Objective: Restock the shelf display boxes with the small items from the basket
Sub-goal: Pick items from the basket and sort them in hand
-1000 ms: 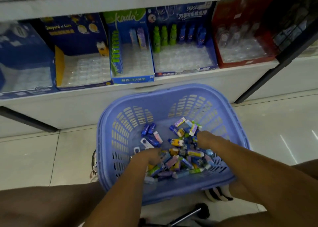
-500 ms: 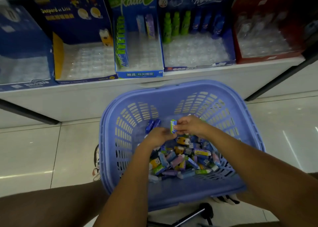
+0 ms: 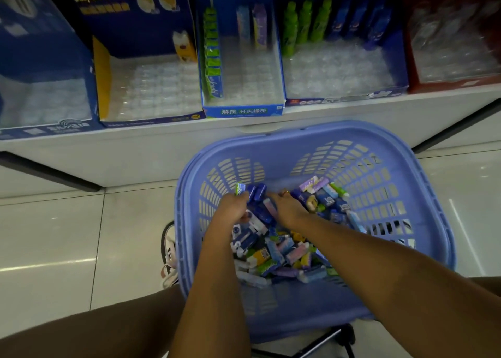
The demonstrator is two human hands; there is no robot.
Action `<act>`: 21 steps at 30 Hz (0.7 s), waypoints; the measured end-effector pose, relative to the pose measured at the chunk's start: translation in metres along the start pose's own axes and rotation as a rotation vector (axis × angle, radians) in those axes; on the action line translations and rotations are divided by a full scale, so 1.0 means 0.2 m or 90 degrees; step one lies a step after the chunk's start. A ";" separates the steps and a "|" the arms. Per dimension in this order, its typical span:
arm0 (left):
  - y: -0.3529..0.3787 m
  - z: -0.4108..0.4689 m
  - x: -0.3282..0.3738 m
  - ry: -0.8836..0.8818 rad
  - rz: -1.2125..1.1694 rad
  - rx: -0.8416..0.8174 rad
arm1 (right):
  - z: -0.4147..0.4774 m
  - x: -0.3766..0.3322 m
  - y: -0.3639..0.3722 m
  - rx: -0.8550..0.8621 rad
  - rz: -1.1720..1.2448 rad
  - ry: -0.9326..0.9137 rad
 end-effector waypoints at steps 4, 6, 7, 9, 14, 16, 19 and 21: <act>0.00 -0.02 0.02 -0.011 -0.038 -0.014 | 0.01 0.03 0.04 0.000 -0.070 -0.028; 0.01 -0.03 0.04 -0.008 -0.059 -0.020 | 0.00 0.04 0.04 -0.001 -0.068 -0.029; 0.01 -0.03 0.05 -0.005 -0.060 -0.023 | -0.01 0.04 0.04 0.002 -0.053 -0.024; 0.02 -0.04 0.07 0.000 -0.045 -0.042 | -0.05 0.04 0.00 0.025 -0.004 -0.022; 0.07 -0.14 0.12 -0.028 -0.049 -0.158 | -0.20 0.01 -0.28 0.136 0.274 -0.040; 0.11 -0.20 0.18 -0.006 -0.084 -0.207 | -0.32 0.00 -0.40 0.164 0.412 -0.067; 0.16 -0.28 0.33 0.075 -0.191 -0.216 | -0.50 -0.05 -0.57 0.231 0.486 -0.135; 0.19 -0.36 0.44 0.130 -0.277 -0.243 | -0.62 -0.07 -0.67 0.287 0.522 -0.177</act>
Point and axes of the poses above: each hand's wrist, its own z-axis towards the middle knuckle, its own y-axis out of the palm, x = y × z, the point moved 4 cm from there along z, towards the middle knuckle, and after that the axes turned 9 degrees about z, right-handed, at the moved point
